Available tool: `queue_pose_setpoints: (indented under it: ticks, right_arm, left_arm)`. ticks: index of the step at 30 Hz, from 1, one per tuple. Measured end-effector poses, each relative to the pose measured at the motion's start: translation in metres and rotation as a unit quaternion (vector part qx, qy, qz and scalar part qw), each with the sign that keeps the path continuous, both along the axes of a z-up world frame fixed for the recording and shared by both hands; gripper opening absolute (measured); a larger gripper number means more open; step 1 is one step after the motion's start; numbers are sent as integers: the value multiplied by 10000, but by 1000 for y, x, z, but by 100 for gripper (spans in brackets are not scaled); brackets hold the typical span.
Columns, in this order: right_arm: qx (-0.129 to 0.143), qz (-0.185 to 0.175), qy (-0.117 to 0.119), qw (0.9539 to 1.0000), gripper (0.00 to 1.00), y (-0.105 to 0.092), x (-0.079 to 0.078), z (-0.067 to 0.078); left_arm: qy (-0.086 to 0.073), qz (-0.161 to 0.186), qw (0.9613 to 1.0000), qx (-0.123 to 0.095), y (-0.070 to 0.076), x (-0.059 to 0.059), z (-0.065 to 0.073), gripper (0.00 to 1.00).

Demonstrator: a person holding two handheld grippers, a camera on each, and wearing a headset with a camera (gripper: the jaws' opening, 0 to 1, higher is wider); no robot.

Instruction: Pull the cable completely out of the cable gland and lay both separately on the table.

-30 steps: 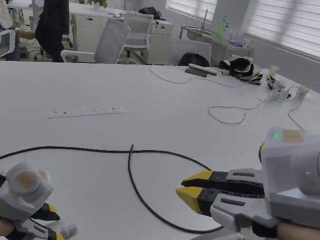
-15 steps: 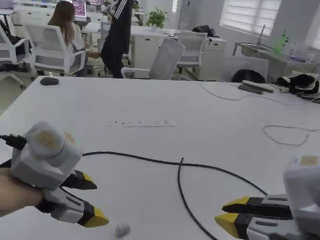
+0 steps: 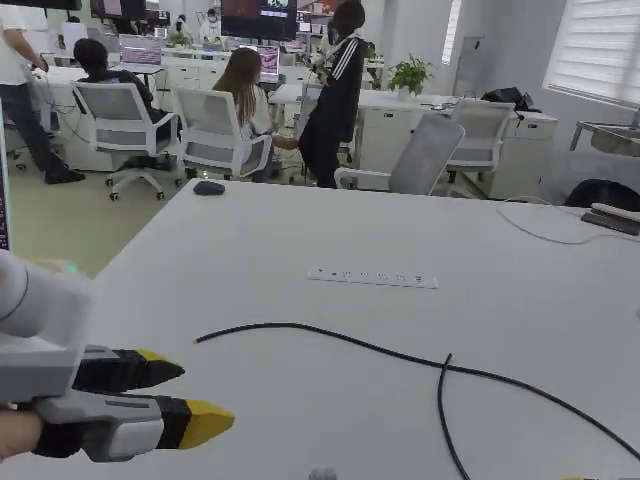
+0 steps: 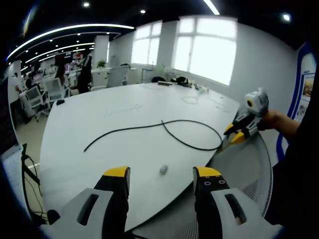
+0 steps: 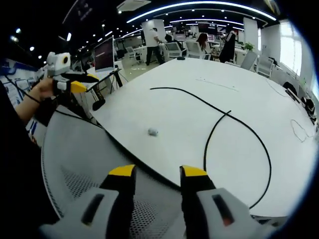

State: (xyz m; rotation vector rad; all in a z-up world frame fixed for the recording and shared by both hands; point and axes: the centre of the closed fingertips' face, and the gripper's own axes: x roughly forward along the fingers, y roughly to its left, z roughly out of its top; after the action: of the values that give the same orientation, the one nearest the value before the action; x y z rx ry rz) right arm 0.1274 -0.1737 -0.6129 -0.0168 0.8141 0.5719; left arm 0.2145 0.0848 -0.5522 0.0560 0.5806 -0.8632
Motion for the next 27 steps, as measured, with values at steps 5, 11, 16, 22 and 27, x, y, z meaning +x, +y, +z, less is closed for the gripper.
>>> queue_pose_setpoints:
  ticks: [5, 11, 16, 22, 27]
  right_arm:
    - [142, -214, 76, 9996, 42, 2, 0, -4]
    - [72, -238, 245, 9994, 48, 6, -4, -16]
    - [100, -308, 275, 9991, 50, 5, -3, -18]
    - [73, -310, 371, 9988, 52, 8, -3, -24]
    - [74, -334, 421, 9985, 52, 8, -3, -26]
  left_arm:
    - [33, 394, 9992, -88, 13, -4, -11, 57]
    - [145, 663, 9977, -84, 14, -8, -26, 64]
    - [235, 781, 9966, -82, 15, -10, -33, 69]
    - [397, 826, 9958, -58, 15, -16, -47, 71]
    - [477, 802, 9956, -52, 14, -21, -52, 70]
